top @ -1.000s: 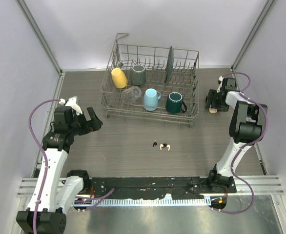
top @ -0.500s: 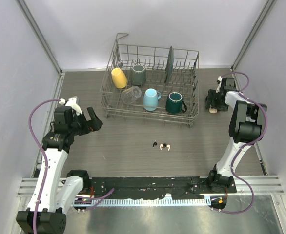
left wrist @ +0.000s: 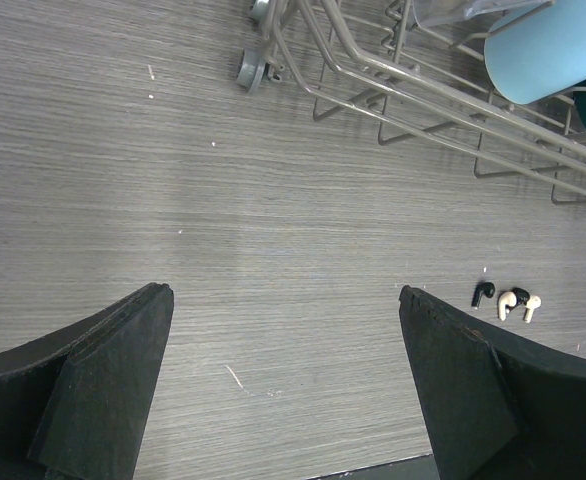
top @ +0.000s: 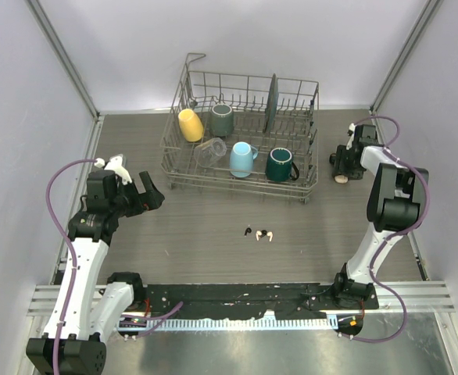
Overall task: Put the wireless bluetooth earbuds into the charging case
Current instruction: Pick up the charging case at the center of the board.
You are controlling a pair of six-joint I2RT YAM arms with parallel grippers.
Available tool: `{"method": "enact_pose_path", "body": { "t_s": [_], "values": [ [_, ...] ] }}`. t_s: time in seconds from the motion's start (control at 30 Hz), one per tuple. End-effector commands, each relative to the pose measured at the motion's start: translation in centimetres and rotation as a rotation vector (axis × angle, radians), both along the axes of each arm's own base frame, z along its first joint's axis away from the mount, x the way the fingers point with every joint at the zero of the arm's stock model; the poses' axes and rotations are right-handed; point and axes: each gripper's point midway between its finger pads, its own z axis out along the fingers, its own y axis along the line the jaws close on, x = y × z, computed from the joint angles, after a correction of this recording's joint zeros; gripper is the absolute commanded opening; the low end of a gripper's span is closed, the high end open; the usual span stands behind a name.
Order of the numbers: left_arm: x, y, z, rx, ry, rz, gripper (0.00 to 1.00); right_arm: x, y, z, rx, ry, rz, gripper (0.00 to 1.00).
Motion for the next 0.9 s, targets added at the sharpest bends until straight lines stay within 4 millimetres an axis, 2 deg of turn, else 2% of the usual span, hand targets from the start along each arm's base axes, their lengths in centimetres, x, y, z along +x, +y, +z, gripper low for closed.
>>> {"method": "enact_pose_path", "body": {
  "t_s": [0.0,0.03,0.1,0.13,0.23,0.27,0.33,0.37,0.4,0.47,0.5,0.53,0.6,0.7,0.73,0.8,0.83,0.87],
  "values": [
    [0.6,-0.5,1.4,-0.018,-0.063,-0.023,1.0,-0.7,0.7,5.9,0.011,-0.105,-0.042,0.13],
    [0.6,-0.6,1.5,-0.024,-0.065,-0.027,1.0,-0.9,1.0,8.4,0.019,-0.166,-0.05,0.12],
    [0.6,-0.7,1.8,-0.037,-0.071,-0.019,1.0,-1.9,1.8,10.2,0.048,-0.215,-0.061,0.12],
    [0.6,-0.7,1.9,-0.041,-0.072,-0.022,1.0,-2.3,2.5,12.9,0.067,-0.286,-0.047,0.11],
    [0.5,-0.7,2.4,-0.042,-0.08,-0.016,1.0,-3.9,4.4,16.5,0.108,-0.379,-0.015,0.1],
    [0.4,-0.5,2.7,-0.036,-0.088,-0.007,1.0,-4.8,5.4,19.4,0.128,-0.454,0.005,0.09],
    [0.0,-0.7,2.8,-0.046,-0.089,-0.014,1.0,-5.7,7.1,22.1,0.186,-0.526,0.042,0.07],
    [-0.2,-0.8,2.8,-0.055,-0.087,-0.012,1.0,-6.6,8.4,24.2,0.215,-0.581,0.087,0.07],
    [-0.5,-1.3,2.8,-0.076,-0.089,-0.036,1.0,-7.1,9.9,25.7,0.241,-0.614,0.129,0.06],
    [-1.0,-2.4,2.8,-0.116,-0.084,-0.091,1.0,-8.3,11.9,27.3,0.279,-0.643,0.191,0.05],
    [-1.4,-3.1,2.9,-0.143,-0.075,-0.123,1.0,-9.3,13.7,28.6,0.301,-0.672,0.251,0.04],
    [-1.6,-3.4,3.1,-0.159,-0.074,-0.136,1.0,-9.8,14.4,29.1,0.31,-0.682,0.284,0.04],
    [-2.0,-4.4,4.0,-0.196,-0.075,-0.188,1.0,-11.9,18.7,29.6,0.386,-0.673,0.43,0.02],
    [-2.3,-5.1,5.3,-0.223,-0.07,-0.225,1.0,-14.0,22.2,29.3,0.446,-0.626,0.564,0.05],
    [-2.3,-5.7,5.5,-0.248,-0.049,-0.258,1.0,-15.0,24.1,29.0,0.462,-0.603,0.623,0.05],
    [-2.3,-6.1,6.7,-0.263,-0.058,-0.285,1.0,-15.4,24.9,28.6,0.431,-0.597,0.635,0.01],
    [-2.4,-6.4,6.9,-0.276,-0.052,-0.303,1.0,-16.5,26.5,28.3,0.436,-0.585,0.692,0.01],
    [-2.4,-6.6,7.5,-0.286,-0.059,-0.312,1.0,-16.8,27.0,27.8,0.428,-0.575,0.709,0.01]
  ]
}}
